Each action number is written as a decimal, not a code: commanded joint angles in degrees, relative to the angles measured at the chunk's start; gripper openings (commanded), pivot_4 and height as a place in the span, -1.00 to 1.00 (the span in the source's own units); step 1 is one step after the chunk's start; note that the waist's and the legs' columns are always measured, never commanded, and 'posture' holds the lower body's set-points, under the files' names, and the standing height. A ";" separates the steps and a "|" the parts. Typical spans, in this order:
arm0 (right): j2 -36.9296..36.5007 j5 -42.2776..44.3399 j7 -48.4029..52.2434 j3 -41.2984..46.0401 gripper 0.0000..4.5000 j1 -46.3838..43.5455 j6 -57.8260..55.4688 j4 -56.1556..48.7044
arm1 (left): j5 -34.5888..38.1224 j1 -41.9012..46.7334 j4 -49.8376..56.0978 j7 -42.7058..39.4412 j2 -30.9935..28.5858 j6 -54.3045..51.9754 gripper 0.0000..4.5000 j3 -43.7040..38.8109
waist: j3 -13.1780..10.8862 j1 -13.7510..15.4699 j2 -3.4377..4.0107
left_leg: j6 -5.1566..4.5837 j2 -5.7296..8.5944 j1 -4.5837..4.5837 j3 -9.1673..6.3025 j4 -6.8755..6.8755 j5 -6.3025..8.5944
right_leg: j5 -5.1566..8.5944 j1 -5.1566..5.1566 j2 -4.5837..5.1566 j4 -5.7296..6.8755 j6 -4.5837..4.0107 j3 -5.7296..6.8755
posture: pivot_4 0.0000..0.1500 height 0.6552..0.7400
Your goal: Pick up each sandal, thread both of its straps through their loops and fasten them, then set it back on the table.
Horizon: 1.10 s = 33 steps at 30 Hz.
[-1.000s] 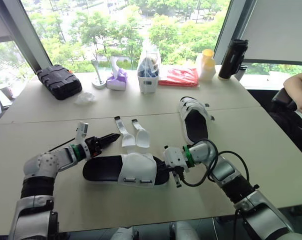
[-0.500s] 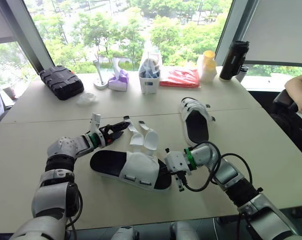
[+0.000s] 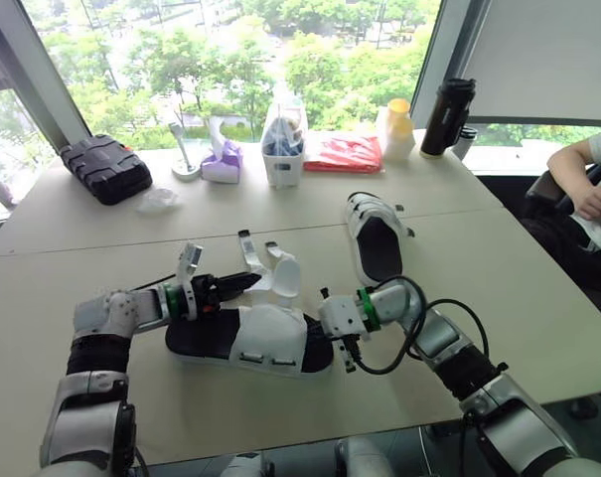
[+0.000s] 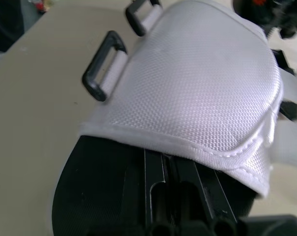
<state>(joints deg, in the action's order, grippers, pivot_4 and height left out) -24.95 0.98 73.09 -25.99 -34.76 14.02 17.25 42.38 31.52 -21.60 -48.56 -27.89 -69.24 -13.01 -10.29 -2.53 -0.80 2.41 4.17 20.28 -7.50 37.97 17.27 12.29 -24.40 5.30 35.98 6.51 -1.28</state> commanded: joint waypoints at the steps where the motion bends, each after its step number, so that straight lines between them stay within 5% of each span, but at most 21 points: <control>1: -1.42 -0.03 0.05 1.37 -0.97 -0.32 -4.23 -0.63 | 2.62 -5.25 5.54 2.09 -0.35 -5.15 1.00 -2.00 | 0.00 -0.03 0.01 | 0.00 -0.01 0.00 0.01 0.00 0.00 | 0.00 0.00 0.00 0.00 0.00 -0.01 | 1.00 1.00; 10: -2.61 2.77 1.26 0.59 -0.97 4.38 -16.90 -9.73 | 6.58 -8.81 11.00 9.02 2.46 -6.58 1.00 -8.26 | 0.01 0.36 0.00 | -0.01 -0.02 0.07 -0.04 -0.01 0.01 | 0.00 -0.02 0.07 -0.07 0.00 0.00 | 1.00 1.00; 33: -1.44 -4.72 -10.96 -1.50 -0.97 15.08 -20.42 -16.44 | 8.44 -10.24 12.74 13.11 3.66 -2.65 1.00 -10.21 | 0.63 0.09 -0.04 | 0.00 -0.04 -0.05 -0.03 -0.08 0.01 | 0.02 0.04 -0.06 -0.07 0.00 0.00 | 1.00 1.00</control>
<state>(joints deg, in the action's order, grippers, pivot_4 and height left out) -26.06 -1.08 61.98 -23.78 -21.94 -2.97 -0.46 50.77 22.00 -9.65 -36.57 -24.23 -73.01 -21.77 -9.66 -2.44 -0.84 2.42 4.13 20.22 -7.53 37.89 17.28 12.31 -24.35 5.24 35.91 6.51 -1.28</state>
